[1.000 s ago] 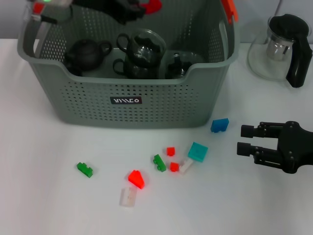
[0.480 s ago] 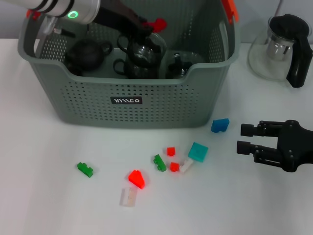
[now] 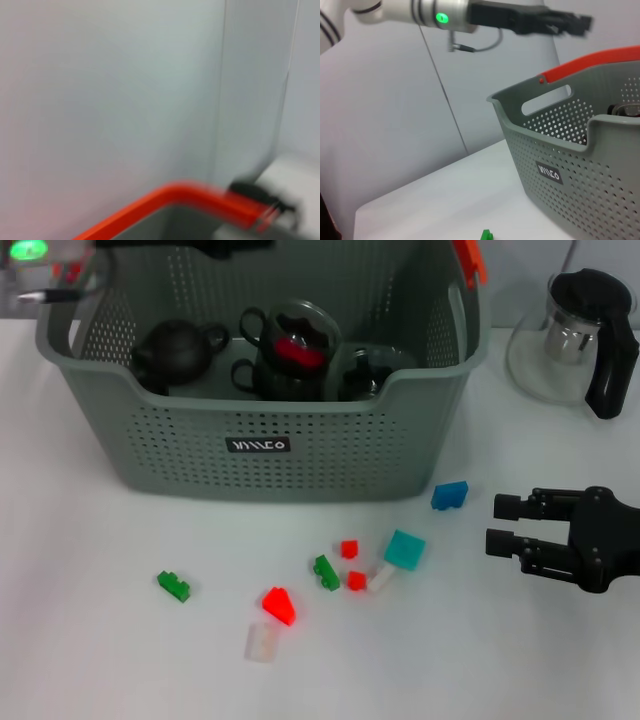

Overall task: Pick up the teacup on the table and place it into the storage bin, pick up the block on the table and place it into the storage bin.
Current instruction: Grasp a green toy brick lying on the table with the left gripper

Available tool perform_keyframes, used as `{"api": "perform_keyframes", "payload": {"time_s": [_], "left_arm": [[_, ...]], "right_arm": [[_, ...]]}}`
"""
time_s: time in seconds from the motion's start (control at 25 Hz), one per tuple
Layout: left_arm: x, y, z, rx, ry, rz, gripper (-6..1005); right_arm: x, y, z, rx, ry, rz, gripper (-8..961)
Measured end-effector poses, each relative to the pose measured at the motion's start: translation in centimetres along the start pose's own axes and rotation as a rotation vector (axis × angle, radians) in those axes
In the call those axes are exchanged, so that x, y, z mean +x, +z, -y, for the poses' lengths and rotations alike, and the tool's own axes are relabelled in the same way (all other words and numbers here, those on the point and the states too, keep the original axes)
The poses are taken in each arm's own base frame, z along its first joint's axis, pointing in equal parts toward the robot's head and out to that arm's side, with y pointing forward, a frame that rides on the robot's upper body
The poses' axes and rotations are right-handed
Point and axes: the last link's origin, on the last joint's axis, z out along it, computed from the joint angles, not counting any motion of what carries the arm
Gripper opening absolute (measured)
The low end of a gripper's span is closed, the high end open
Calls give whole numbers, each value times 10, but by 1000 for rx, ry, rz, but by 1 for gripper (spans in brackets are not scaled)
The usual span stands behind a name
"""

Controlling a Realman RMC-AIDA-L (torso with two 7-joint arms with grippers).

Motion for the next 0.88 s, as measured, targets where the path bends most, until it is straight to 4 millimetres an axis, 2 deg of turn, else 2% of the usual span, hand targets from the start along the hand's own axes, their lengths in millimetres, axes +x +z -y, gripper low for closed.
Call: {"api": "perform_keyframes", "payload": {"time_s": [0.16,0.24,0.28,0.36,0.48,0.52,0.56,0.72,0.88], "left_arm": [[-30,-54,-11,-193,-71,-249,510],[-56,-81,-18,-261,-55,-356,511],[-65,-90,-20,-270,-43,-386,510],[-97,-105,-30,-262,3,-380,509],[-142,-111,-44,-210,23,-284,508],[-149,-112,-46,-201,20,-269,507],[-164,-114,-51,-185,11,-238,507],[-204,-114,-55,-133,-37,-148,506],[-230,-105,-54,-109,-62,-24,506]], "right_arm": [[-1,1,0,-3,0,0,534],[-2,2,0,-5,-2,1,534],[-2,3,0,-6,-2,1,534],[-3,3,1,-7,-3,1,534],[-4,4,1,-10,-5,0,534],[-4,5,1,-12,-6,0,534],[-4,5,1,-12,-6,0,534],[-4,6,0,-17,-6,-2,534],[-4,7,0,-20,-5,-2,534]]}}
